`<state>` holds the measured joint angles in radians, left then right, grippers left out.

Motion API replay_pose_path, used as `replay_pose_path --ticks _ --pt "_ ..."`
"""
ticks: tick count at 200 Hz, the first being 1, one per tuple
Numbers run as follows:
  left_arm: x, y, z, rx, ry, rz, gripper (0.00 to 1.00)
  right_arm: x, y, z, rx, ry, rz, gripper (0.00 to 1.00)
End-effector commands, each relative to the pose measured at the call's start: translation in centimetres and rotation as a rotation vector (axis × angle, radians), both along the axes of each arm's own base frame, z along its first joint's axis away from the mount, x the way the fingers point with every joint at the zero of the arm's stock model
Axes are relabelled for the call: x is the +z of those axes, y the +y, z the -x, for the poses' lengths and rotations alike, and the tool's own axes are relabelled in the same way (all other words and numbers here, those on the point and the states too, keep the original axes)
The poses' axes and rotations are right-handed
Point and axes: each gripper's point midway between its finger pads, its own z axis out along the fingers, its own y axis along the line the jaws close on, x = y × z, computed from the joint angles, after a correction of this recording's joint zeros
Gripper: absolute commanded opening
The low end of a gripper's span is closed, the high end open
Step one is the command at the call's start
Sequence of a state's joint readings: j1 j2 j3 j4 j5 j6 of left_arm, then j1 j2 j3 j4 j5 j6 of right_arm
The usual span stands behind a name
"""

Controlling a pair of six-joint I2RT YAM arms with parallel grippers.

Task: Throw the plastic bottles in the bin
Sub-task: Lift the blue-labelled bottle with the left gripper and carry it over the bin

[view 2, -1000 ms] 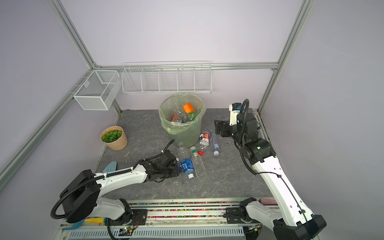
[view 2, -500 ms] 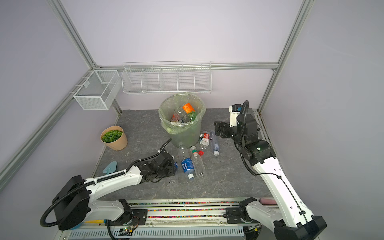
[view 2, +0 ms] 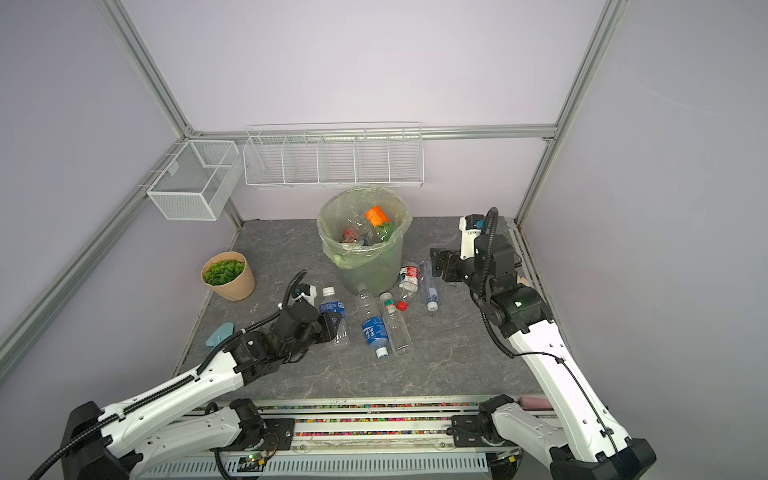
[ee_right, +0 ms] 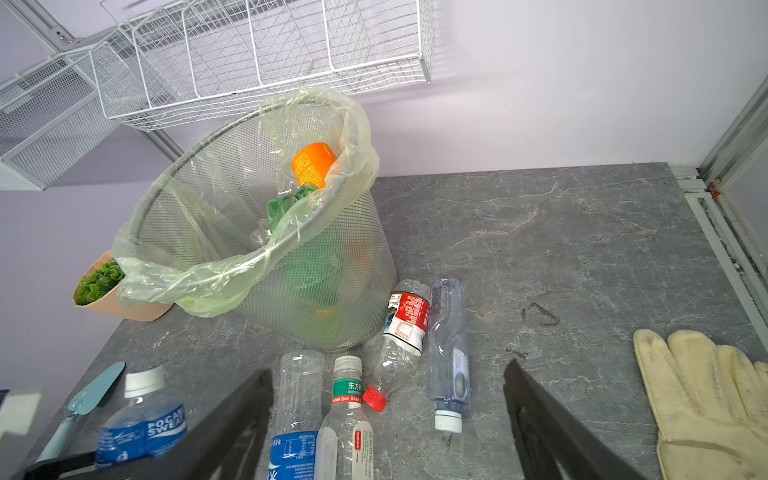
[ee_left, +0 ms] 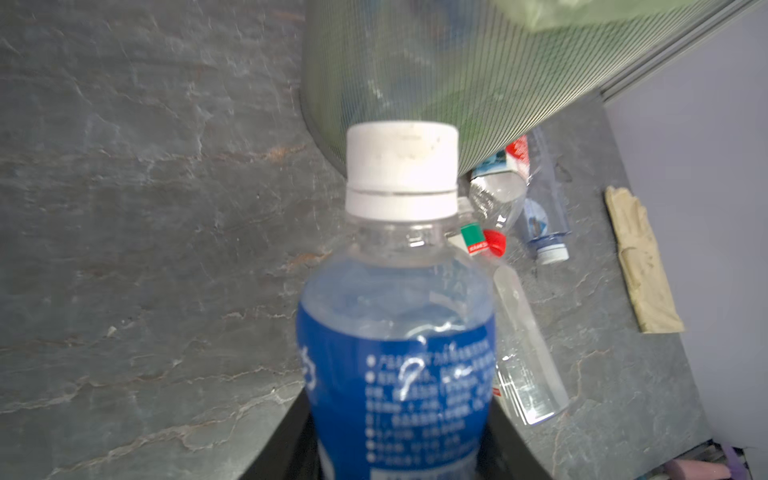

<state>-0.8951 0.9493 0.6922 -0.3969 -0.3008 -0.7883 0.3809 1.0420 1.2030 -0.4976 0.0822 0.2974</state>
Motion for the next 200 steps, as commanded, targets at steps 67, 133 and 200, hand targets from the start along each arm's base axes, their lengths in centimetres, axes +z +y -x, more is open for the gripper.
replay_pose_path --ticks 67,133,200 --pt "6.5 2.9 -0.3 0.034 -0.244 -0.002 0.31 -0.7 -0.6 0.7 -0.018 0.01 -0.017 0.9" --pt "13.6 5.2 0.0 0.063 -0.445 0.005 0.31 -1.2 -0.8 1.2 -0.023 0.02 -0.016 0.9" --pt "21.0 5.1 -0.6 0.069 -0.665 0.025 0.3 -3.2 -1.0 2.0 -0.023 0.069 -0.019 0.9"
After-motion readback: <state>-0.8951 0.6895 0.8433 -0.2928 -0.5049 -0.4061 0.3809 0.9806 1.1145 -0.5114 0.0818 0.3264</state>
